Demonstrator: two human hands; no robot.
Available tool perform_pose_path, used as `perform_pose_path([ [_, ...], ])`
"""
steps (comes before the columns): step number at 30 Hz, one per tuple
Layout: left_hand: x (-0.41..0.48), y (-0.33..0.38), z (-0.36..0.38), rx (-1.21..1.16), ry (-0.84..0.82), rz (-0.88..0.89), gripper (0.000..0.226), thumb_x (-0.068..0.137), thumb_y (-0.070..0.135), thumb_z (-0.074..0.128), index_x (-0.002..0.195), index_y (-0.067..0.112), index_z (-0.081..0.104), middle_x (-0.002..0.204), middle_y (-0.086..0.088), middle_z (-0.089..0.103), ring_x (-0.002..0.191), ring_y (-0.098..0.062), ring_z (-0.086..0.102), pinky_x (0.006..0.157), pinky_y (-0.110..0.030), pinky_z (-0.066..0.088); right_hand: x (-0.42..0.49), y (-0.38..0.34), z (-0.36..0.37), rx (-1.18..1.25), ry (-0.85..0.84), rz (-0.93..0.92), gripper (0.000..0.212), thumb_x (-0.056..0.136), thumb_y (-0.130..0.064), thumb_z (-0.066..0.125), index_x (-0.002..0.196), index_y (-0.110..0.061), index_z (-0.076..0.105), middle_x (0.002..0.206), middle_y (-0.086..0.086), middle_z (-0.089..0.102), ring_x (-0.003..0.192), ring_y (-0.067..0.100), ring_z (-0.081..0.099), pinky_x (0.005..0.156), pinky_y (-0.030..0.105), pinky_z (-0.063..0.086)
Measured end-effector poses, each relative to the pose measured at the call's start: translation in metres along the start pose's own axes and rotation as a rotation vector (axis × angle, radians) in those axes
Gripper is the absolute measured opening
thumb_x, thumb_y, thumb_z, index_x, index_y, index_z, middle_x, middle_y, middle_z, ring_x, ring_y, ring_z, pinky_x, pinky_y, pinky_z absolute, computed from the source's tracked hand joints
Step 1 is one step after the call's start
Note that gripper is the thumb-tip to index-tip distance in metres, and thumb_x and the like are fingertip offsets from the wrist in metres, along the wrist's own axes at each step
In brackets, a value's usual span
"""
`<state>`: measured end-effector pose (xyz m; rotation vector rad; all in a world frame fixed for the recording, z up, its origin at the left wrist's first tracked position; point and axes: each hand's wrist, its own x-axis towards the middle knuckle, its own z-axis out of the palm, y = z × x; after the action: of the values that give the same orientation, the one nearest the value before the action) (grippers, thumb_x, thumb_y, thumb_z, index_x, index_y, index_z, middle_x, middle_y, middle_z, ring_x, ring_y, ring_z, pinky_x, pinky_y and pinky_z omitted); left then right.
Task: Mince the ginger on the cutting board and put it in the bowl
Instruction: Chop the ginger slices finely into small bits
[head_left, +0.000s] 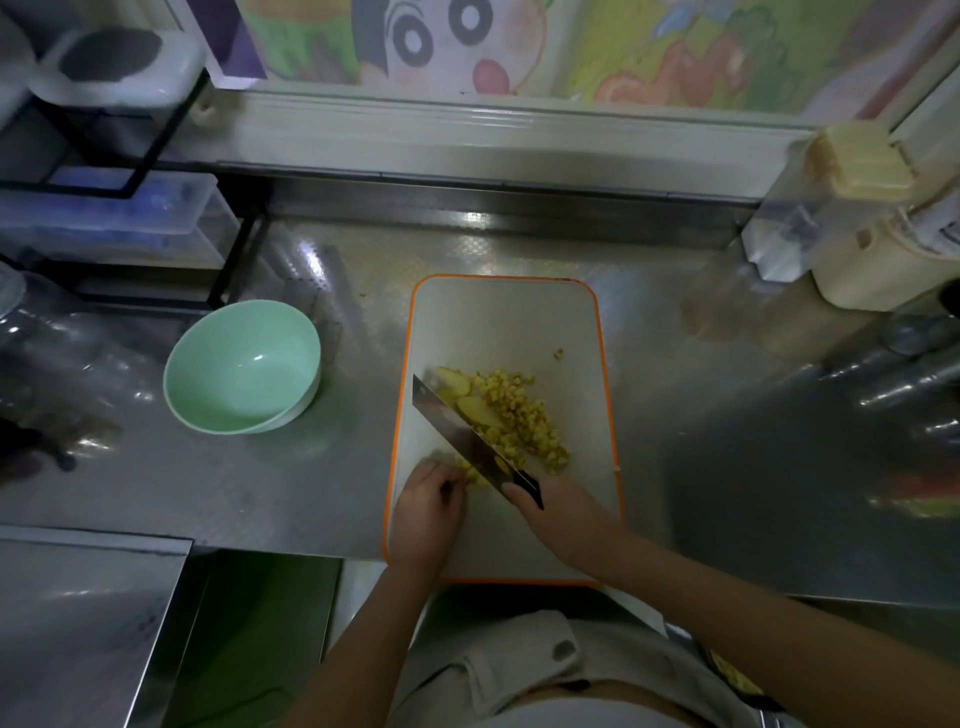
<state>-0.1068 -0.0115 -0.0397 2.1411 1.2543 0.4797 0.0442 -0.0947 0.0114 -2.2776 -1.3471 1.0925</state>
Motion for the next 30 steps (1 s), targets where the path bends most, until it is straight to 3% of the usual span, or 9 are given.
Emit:
perform_pose_path([
  [9,0.000,0.001,-0.002,-0.011,0.015,0.032,0.015,0.074,-0.003,0.067,0.080,0.010,0.071,0.080,-0.006,0.064,0.074,-0.016,0.059,0.071,-0.008,0.030,-0.001,-0.009,-0.004,-0.055,-0.052,0.011,0.040,0.098,-0.041,0.040,0.062,-0.023,0.035,0.058,-0.004,0.041,0.048,0.006,0.039,0.038,0.016,0.026],
  [16,0.004,-0.004,0.002,-0.011,0.048,0.054,0.012,0.070,0.004,0.061,0.075,0.008,0.070,0.075,-0.008,0.065,0.077,-0.012,0.051,0.068,-0.015,0.034,0.003,-0.010,0.002,-0.089,-0.066,-0.016,0.039,0.099,-0.038,0.039,0.063,-0.024,0.033,0.060,-0.005,0.039,0.052,0.011,0.040,0.045,0.025,0.027],
  [23,0.002,-0.007,0.004,0.006,0.063,0.065,0.009,0.070,0.007,0.061,0.071,0.009,0.069,0.073,-0.007,0.064,0.079,-0.012,0.048,0.066,-0.018,0.036,0.009,-0.001,0.012,-0.087,-0.048,-0.027,0.031,0.099,-0.038,0.039,0.078,-0.017,0.048,0.072,0.003,0.050,0.070,0.018,0.051,0.059,0.026,0.032],
  [25,0.002,-0.007,0.004,0.005,0.064,0.070,0.010,0.071,0.007,0.061,0.073,0.009,0.070,0.074,-0.006,0.065,0.079,-0.011,0.049,0.068,-0.016,0.036,0.012,0.002,0.006,-0.039,-0.048,-0.034,0.033,0.098,-0.039,0.040,0.089,-0.011,0.054,0.074,0.004,0.055,0.064,0.014,0.050,0.053,0.023,0.032],
  [30,0.001,-0.004,0.000,-0.009,0.034,0.062,0.010,0.071,0.001,0.066,0.075,0.009,0.070,0.077,-0.007,0.067,0.073,-0.014,0.060,0.070,-0.012,0.035,0.021,0.006,-0.004,-0.084,-0.062,-0.063,0.034,0.098,-0.043,0.039,0.079,-0.015,0.045,0.061,-0.006,0.039,0.051,0.006,0.035,0.046,0.018,0.026],
])
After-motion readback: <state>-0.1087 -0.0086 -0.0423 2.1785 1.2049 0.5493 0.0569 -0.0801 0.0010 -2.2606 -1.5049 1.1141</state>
